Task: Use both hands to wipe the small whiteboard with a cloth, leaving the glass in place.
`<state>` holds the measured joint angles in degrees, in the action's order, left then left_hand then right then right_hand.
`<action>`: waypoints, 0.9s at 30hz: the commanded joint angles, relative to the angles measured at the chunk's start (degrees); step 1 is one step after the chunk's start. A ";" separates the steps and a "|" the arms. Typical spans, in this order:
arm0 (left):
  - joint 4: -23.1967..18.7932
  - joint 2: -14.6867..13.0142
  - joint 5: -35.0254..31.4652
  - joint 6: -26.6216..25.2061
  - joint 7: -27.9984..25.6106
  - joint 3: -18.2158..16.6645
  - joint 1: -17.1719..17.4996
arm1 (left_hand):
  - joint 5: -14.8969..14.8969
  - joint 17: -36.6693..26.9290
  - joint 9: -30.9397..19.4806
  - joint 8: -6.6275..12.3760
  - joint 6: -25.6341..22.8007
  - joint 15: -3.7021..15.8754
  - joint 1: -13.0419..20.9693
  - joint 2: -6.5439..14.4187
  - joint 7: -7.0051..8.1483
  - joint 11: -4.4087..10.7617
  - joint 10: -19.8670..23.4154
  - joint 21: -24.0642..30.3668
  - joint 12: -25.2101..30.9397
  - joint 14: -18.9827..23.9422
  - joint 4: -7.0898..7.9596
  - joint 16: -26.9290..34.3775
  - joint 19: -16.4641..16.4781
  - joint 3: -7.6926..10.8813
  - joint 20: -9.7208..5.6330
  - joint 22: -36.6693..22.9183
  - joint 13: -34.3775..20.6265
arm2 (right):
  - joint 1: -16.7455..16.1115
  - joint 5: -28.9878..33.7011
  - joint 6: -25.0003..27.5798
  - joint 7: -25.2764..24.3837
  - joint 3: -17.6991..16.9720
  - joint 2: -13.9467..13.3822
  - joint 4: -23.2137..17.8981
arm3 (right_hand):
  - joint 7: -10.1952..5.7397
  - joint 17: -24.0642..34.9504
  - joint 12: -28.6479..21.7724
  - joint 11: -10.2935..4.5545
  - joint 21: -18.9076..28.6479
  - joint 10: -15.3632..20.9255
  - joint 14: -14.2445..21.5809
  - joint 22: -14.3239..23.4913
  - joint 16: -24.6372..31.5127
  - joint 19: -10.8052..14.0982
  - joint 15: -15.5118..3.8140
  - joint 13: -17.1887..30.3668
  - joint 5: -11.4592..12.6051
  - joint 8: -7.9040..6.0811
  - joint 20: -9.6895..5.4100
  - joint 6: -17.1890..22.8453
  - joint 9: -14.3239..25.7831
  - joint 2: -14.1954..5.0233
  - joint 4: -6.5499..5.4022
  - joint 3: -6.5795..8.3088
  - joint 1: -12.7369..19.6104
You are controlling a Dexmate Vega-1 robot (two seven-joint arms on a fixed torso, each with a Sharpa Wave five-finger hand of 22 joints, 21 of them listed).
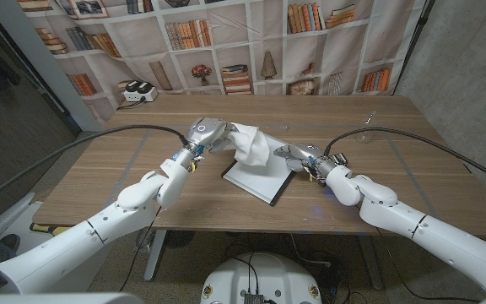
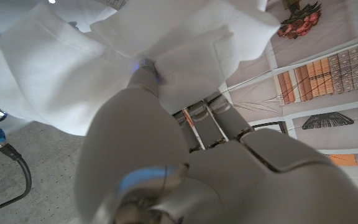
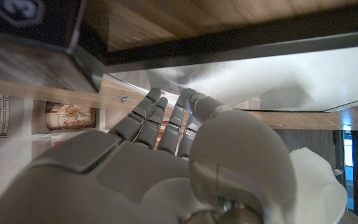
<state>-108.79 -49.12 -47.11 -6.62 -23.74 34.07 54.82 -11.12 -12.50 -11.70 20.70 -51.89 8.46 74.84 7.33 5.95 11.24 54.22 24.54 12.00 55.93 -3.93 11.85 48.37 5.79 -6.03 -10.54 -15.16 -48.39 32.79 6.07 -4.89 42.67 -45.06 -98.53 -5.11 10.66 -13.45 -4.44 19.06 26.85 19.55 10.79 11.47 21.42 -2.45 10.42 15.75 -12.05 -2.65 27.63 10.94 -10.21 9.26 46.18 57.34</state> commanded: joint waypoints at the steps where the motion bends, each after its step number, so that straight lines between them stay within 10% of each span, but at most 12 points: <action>1: 0.32 -0.21 -1.57 0.94 2.96 1.60 -0.88 | -0.07 -0.20 -0.02 -0.11 -0.38 4.22 0.20 0.19 0.46 0.27 -0.03 -0.08 -0.21 -0.45 0.26 0.01 -0.31 0.12 -1.15 -0.33 0.04 | 0.04 0.96 3.12 1.90 0.77 -0.05 -0.89 | 0.16 -0.04 -0.19 0.06 0.44 0.67 0.49 0.22 -0.01 0.49 -5.78 -0.03 0.24 0.29 -6.69 0.44 0.13 0.52 0.06 0.34 0.09; 27: 8.63 3.87 -1.44 5.56 6.45 7.56 -5.49 | -0.10 0.10 0.22 0.36 -2.46 4.30 -0.49 -0.24 1.26 0.35 1.76 0.32 -0.20 0.24 0.62 0.18 -0.13 -0.19 -1.42 -0.37 0.84 | 1.39 0.52 2.34 2.83 1.86 0.60 -0.09 | 0.09 -0.09 -0.19 0.01 0.63 1.82 1.35 0.14 -0.16 1.07 -6.10 -0.01 0.42 0.28 -6.88 1.38 0.14 0.75 0.28 1.00 -0.23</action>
<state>-102.91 -46.64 -48.16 -1.93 -18.26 39.62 51.25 -11.12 -12.23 -11.41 20.69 -53.56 8.40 74.69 7.18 7.18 11.56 55.34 24.55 12.00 55.87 -3.70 11.99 48.38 5.55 -6.03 -10.81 -14.36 -47.55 33.66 9.31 -2.33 44.09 -44.74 -99.19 -5.12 10.39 -13.45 -4.72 19.30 28.19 20.41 10.86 11.47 21.89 -2.25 10.40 15.75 -12.05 -2.45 28.67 10.94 -9.98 9.56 46.82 57.11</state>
